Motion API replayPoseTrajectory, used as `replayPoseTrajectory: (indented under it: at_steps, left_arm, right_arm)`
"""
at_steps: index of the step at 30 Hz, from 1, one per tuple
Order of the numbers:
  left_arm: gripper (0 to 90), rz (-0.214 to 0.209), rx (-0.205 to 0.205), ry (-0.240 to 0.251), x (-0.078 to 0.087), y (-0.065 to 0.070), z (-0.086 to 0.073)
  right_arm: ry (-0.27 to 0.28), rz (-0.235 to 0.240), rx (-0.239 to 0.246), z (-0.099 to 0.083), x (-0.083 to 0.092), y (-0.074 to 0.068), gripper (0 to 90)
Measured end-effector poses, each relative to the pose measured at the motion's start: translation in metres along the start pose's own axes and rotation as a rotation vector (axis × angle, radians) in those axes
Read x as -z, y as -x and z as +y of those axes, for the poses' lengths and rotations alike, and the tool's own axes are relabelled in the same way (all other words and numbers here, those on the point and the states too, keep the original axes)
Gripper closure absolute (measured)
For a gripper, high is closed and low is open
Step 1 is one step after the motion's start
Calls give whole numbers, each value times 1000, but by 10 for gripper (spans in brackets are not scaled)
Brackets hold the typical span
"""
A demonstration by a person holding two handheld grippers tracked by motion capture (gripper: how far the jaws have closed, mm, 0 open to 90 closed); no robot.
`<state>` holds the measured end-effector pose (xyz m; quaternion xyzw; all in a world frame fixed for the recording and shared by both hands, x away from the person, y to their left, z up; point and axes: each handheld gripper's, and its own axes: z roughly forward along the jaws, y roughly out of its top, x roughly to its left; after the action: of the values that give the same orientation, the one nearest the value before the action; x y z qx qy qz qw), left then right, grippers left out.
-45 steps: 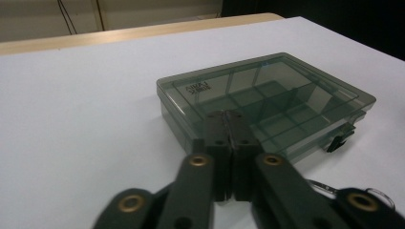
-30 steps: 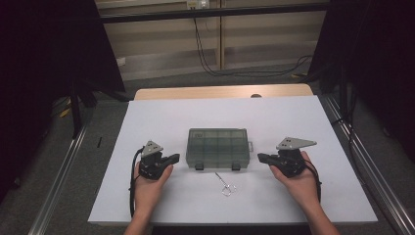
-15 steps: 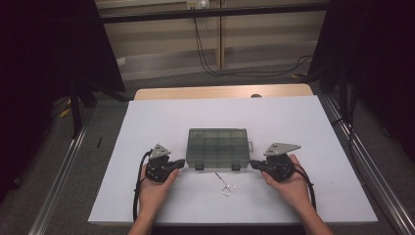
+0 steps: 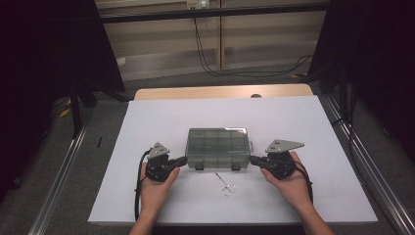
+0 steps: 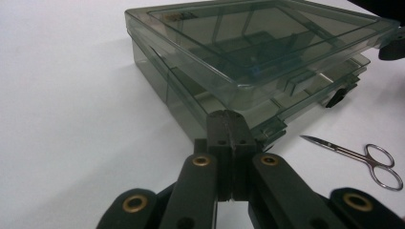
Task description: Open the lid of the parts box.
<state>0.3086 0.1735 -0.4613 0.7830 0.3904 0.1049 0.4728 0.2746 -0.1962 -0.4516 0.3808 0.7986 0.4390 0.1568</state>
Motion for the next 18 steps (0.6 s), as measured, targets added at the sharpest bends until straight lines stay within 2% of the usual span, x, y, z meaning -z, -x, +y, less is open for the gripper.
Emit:
replayPoseTrajectory:
  at_steps: [6, 13, 18]
  left_arm:
    - [900, 13, -17, 56, 1, 4, 8]
    - [900, 3, 13, 109, 2, 2, 19]
    - [900, 19, 6, 138, 2, 1, 28]
  right_arm:
    - [36, -11, 4, 13, 3, 0, 900]
    - [62, -26, 4, 21, 1, 0, 900]
    - [86, -42, 10, 29, 0, 0, 900]
